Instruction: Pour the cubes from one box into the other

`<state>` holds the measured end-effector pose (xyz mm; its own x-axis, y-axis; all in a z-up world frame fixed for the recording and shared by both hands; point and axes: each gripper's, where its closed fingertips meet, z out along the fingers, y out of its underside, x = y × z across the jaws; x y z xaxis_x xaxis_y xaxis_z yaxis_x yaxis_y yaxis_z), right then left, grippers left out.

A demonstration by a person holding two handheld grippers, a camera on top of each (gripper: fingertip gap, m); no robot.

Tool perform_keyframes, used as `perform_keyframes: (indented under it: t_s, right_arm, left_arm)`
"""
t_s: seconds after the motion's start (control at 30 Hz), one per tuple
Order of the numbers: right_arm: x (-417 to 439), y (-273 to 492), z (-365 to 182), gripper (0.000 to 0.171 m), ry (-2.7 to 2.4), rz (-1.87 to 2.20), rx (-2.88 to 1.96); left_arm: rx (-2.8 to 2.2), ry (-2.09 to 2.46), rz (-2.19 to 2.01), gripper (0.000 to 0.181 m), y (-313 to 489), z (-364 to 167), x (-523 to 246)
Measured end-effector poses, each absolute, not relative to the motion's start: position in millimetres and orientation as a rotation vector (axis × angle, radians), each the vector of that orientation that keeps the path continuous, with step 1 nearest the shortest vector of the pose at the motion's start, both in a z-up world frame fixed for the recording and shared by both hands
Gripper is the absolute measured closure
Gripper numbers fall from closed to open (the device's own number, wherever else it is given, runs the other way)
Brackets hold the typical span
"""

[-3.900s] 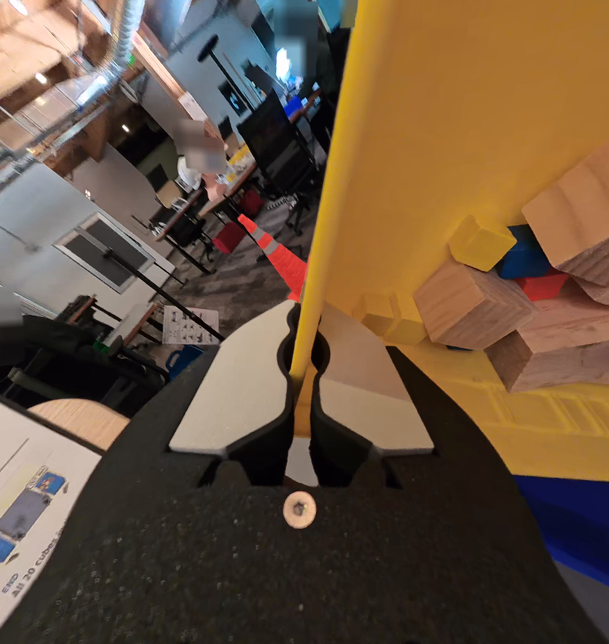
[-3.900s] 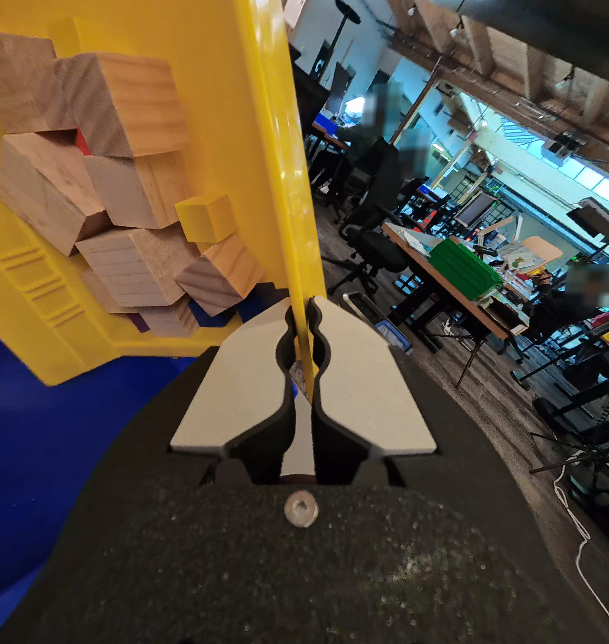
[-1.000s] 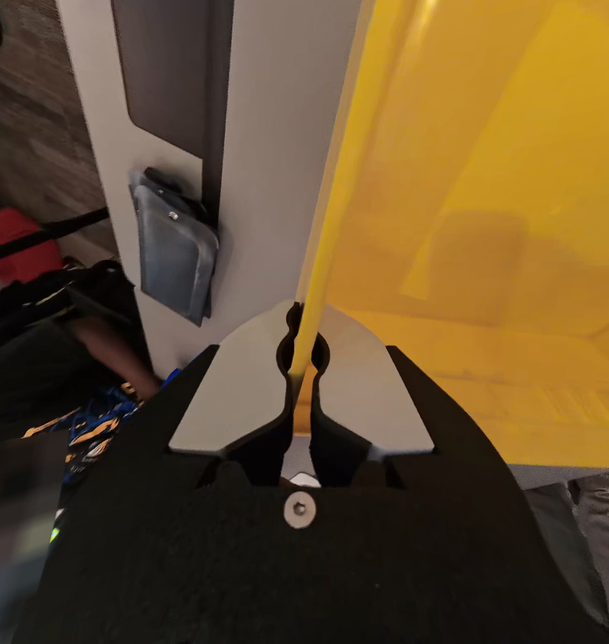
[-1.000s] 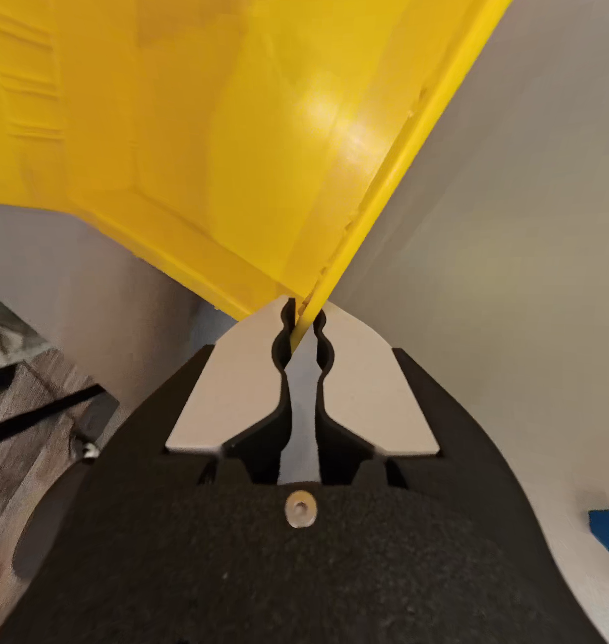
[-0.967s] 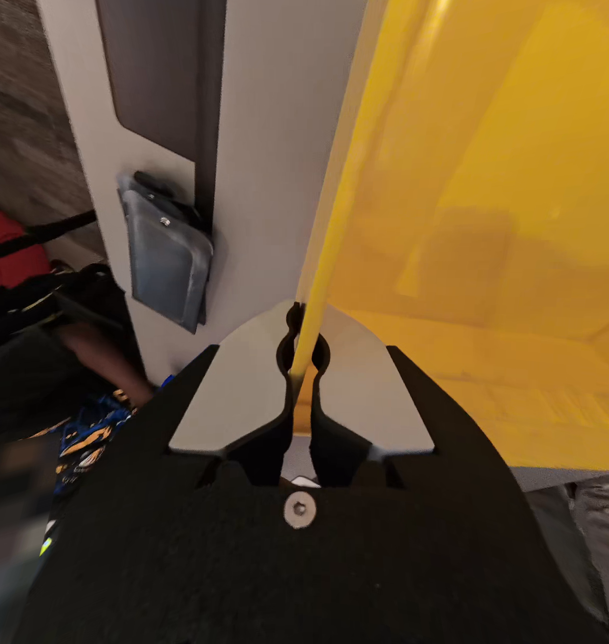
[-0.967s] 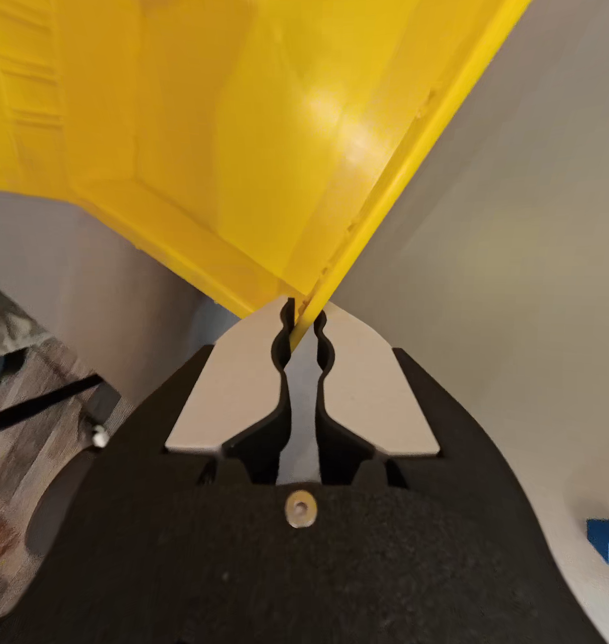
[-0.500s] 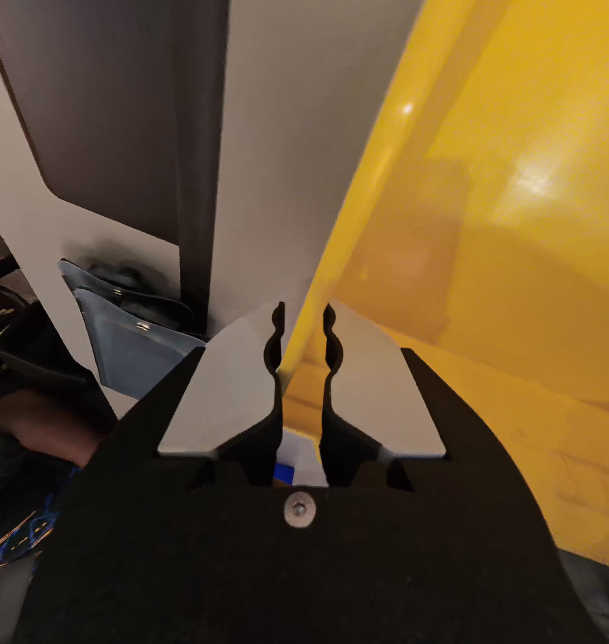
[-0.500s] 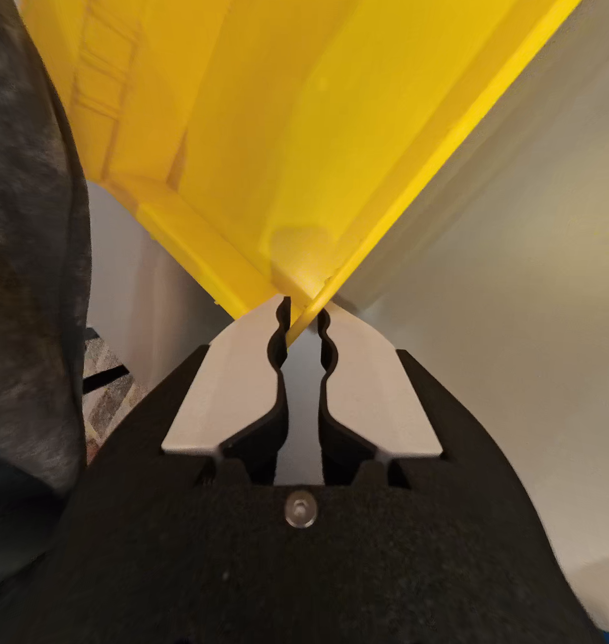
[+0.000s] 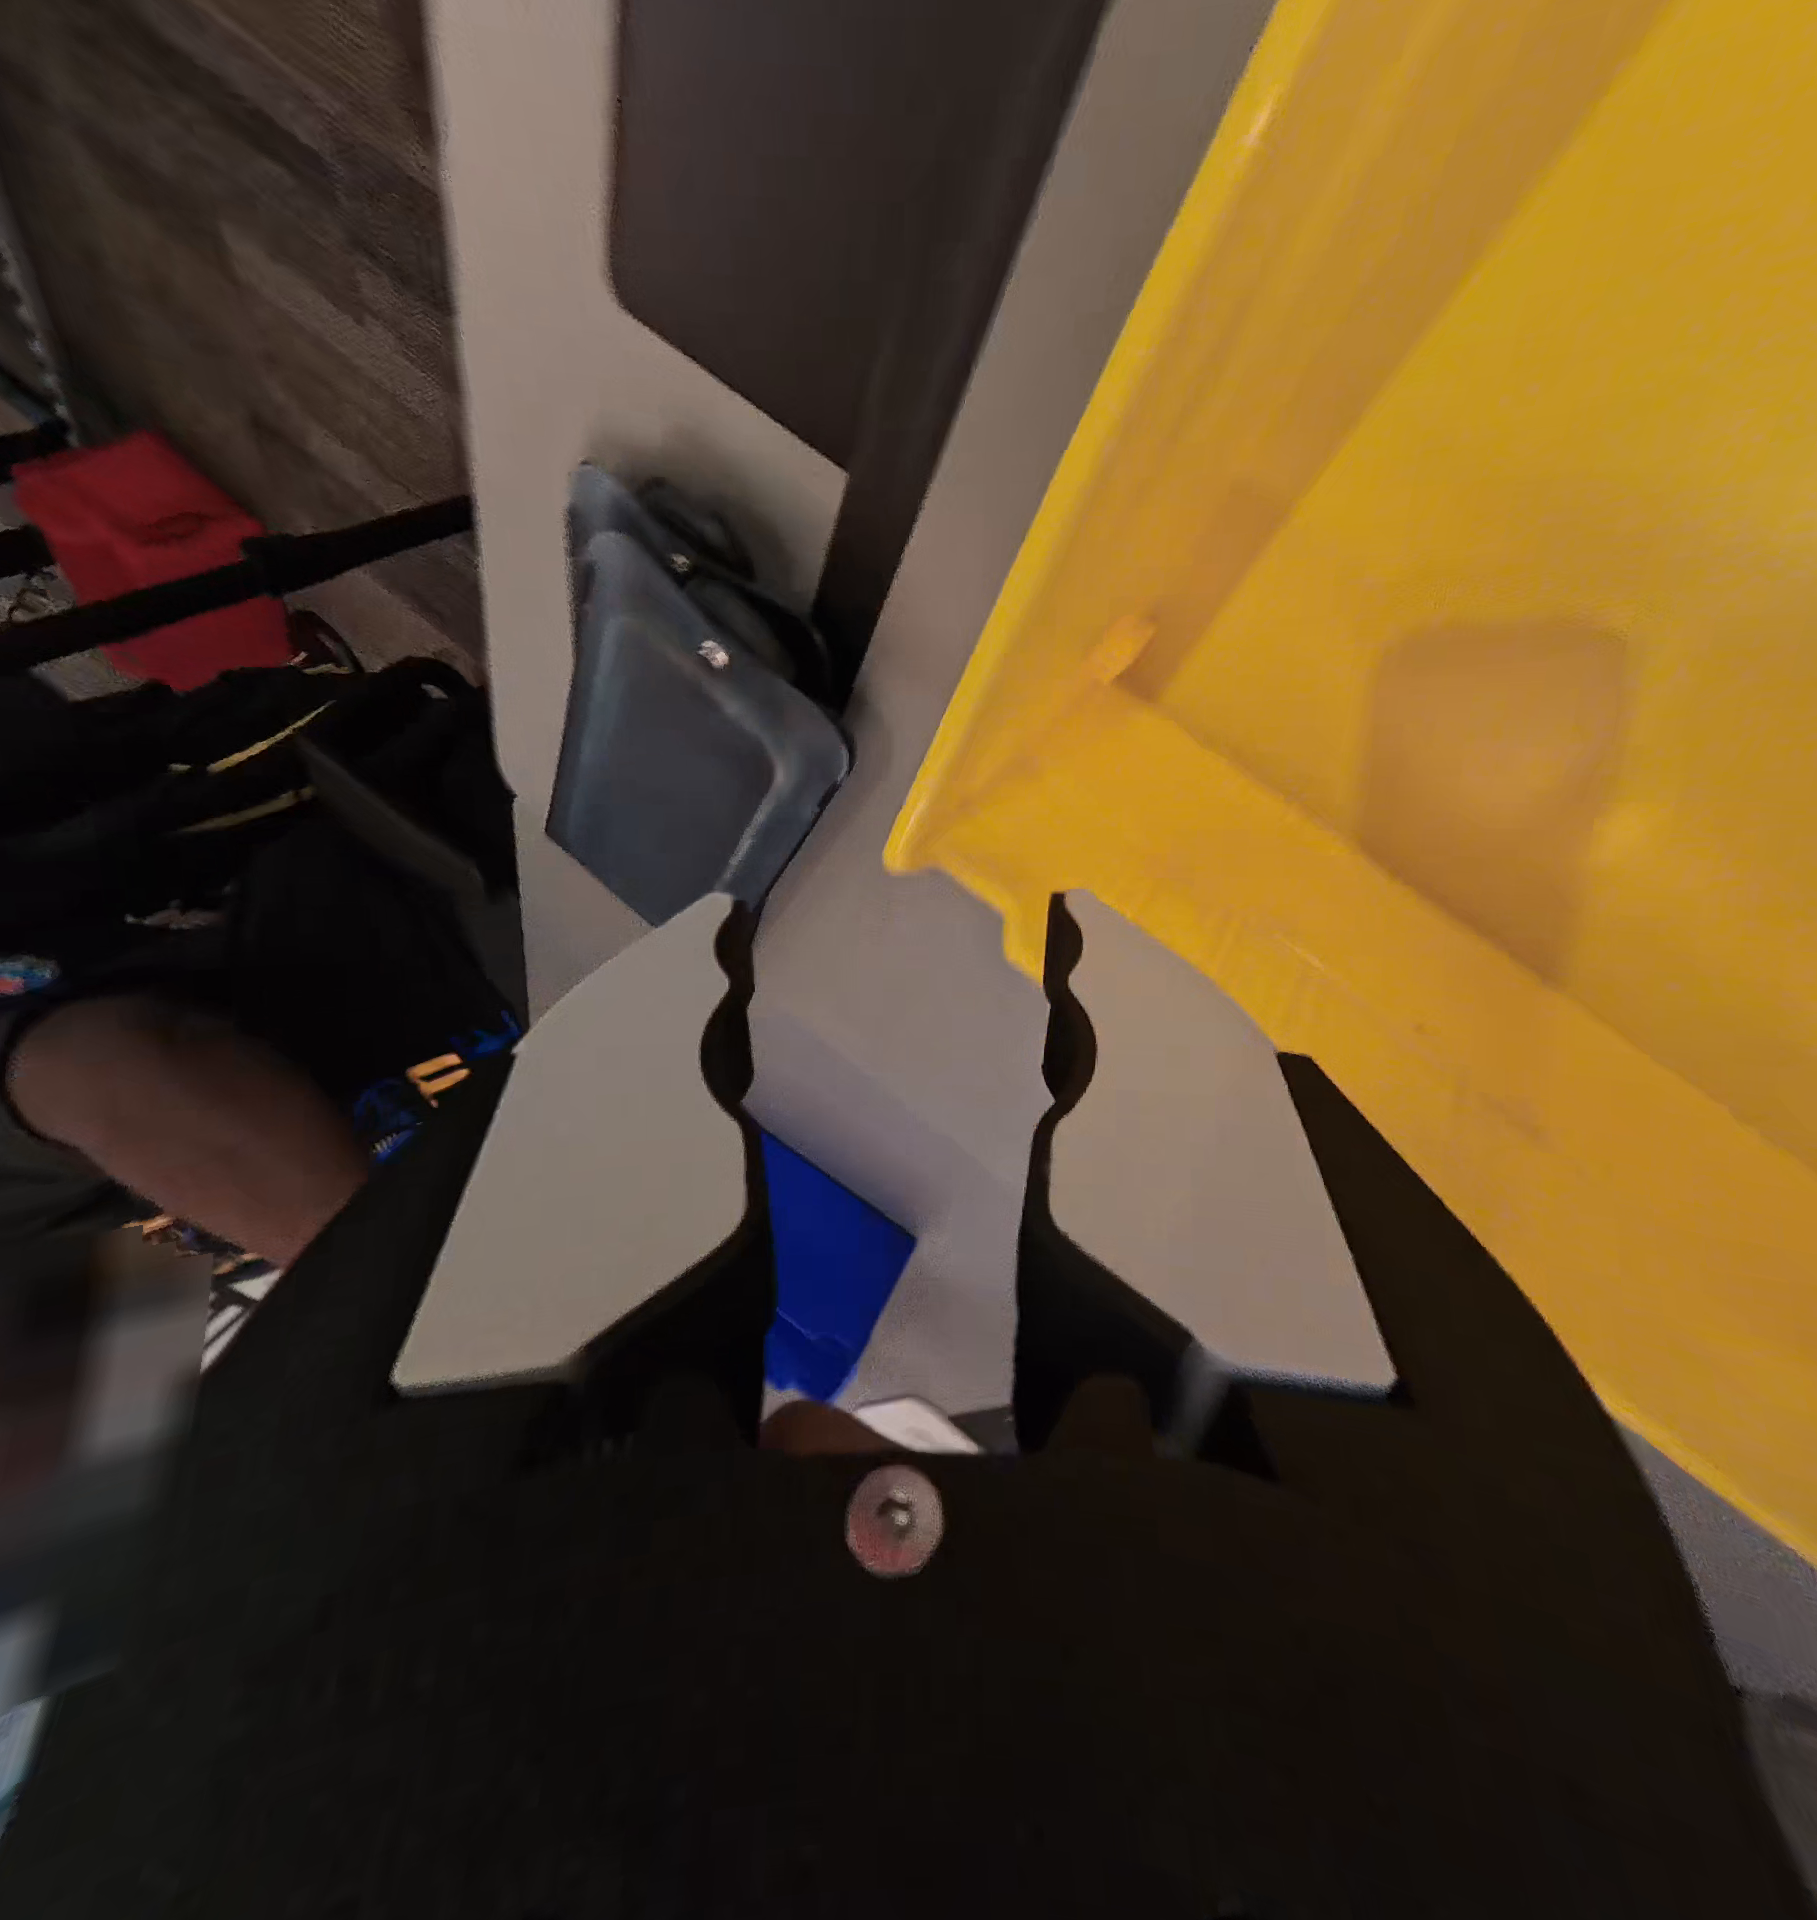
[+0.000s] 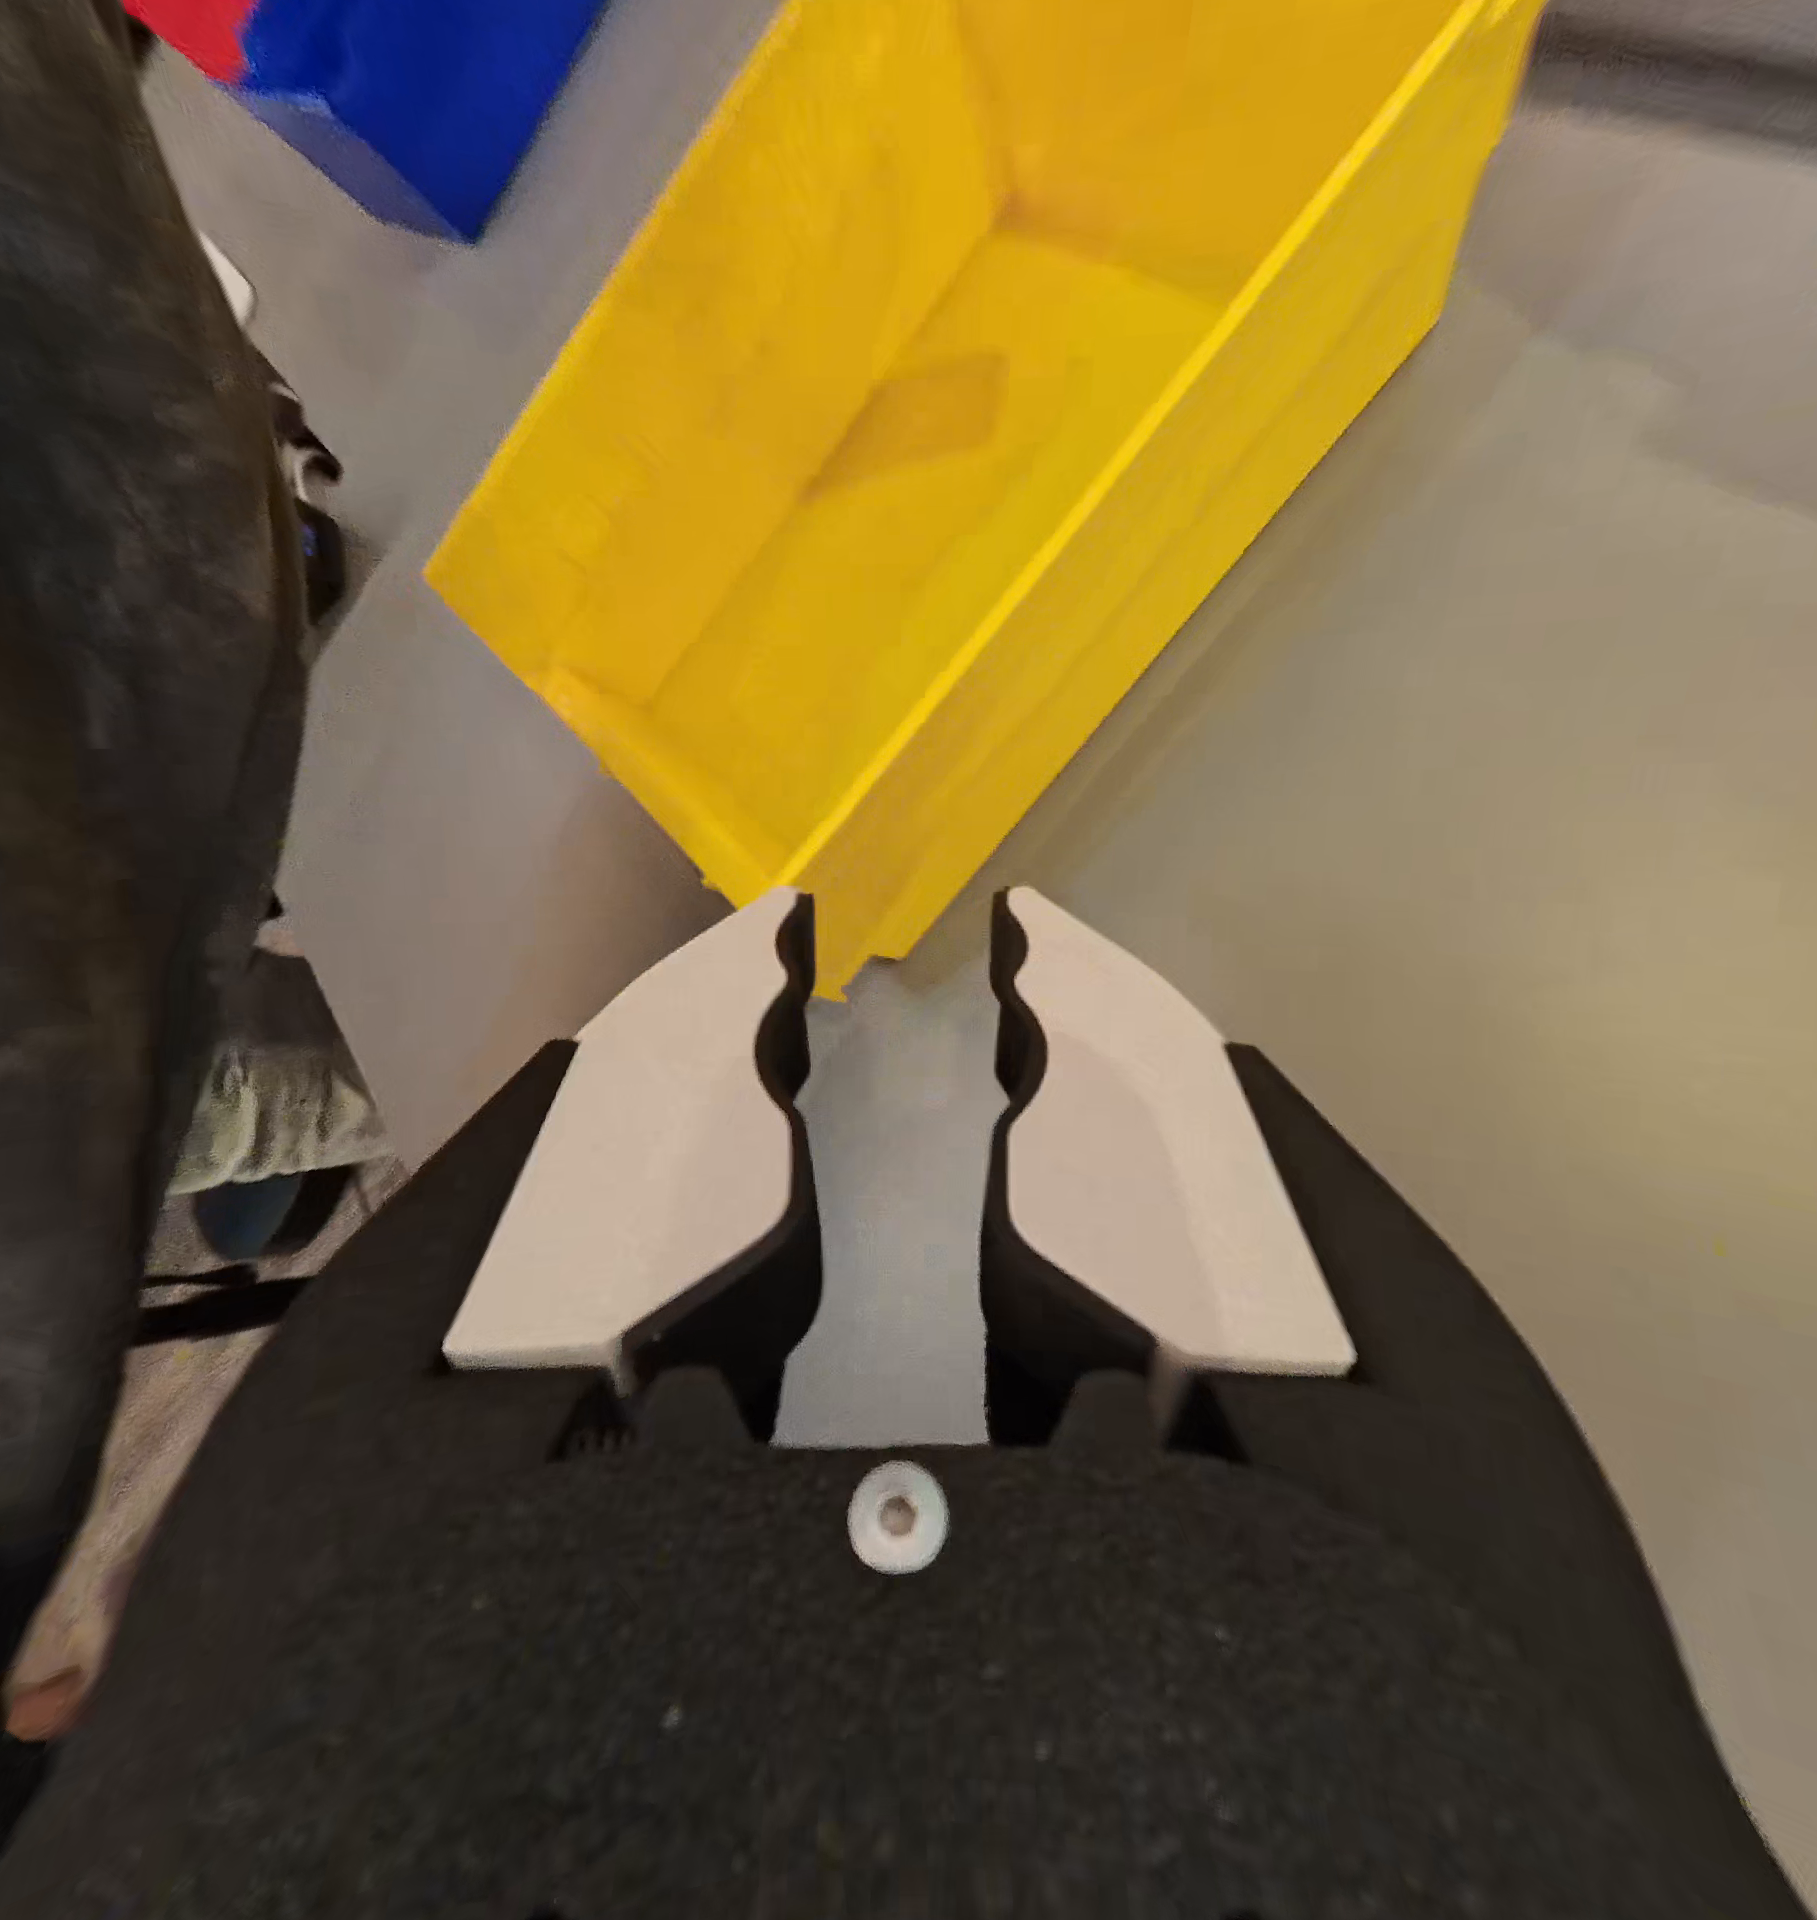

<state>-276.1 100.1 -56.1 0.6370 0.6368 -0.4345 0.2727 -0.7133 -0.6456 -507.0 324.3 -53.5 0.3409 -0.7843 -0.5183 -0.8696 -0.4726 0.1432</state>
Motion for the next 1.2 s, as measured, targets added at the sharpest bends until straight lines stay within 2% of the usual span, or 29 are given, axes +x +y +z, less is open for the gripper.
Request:
perform_keyframes:
  t_s: [0.13,0.23,0.3,0.4,0.5,0.63,0.7,0.83,1.0,1.2]
  right_arm:
    - [-186.7,89.0,-13.6,0.132,-0.677,0.73,-2.071]
    - [-88.5,87.6,8.5,0.131,-0.595,0.383,-1.905]
    - [-28.2,75.2,11.1,0.129,-0.553,0.217,-1.878]
    - [45.3,40.0,-6.4,0.125,-0.467,0.151,-1.915]
    - [119.3,2.1,-40.1,0.125,-0.314,0.092,-1.932]
    - [218.5,-42.9,-95.8,0.125,-0.128,-0.144,-1.949]
    - [240.6,-55.4,-106.3,0.125,-0.105,-0.175,-1.957]
    - [244.8,-52.5,-102.0,0.125,-0.082,-0.135,-1.952]
    - [233.1,-45.5,-117.0,0.126,-0.05,-0.022,-1.988]
    - [235.3,-47.7,-119.1,0.126,-0.069,-0.08,-1.997]
  left_arm:
    - [-2.318,1.099,0.459,0.127,289.3,20.1,-466.1]
    - [-2.17,0.724,0.116,0.128,230.1,70.2,-427.3]
    - [-2.051,0.546,-0.015,0.13,179.2,84.5,-409.1]
    - [-1.98,0.351,-0.232,0.126,98.7,59.2,-374.0]
    - [-2.006,0.252,-0.354,0.127,27.4,-0.3,-337.4]
    - [-2.007,0.096,-0.213,0.13,-34.8,-78.6,-342.8]
    - [-1.997,0.037,-0.174,0.133,-55.1,-104.7,-352.0]
    - [-1.863,-0.015,-0.214,0.131,-59.0,-80.6,-364.1]
    - [-1.911,0.028,-0.144,0.128,-54.3,-99.4,-370.5]
    - [-1.914,0.105,-0.098,0.128,-54.4,-101.4,-358.1]
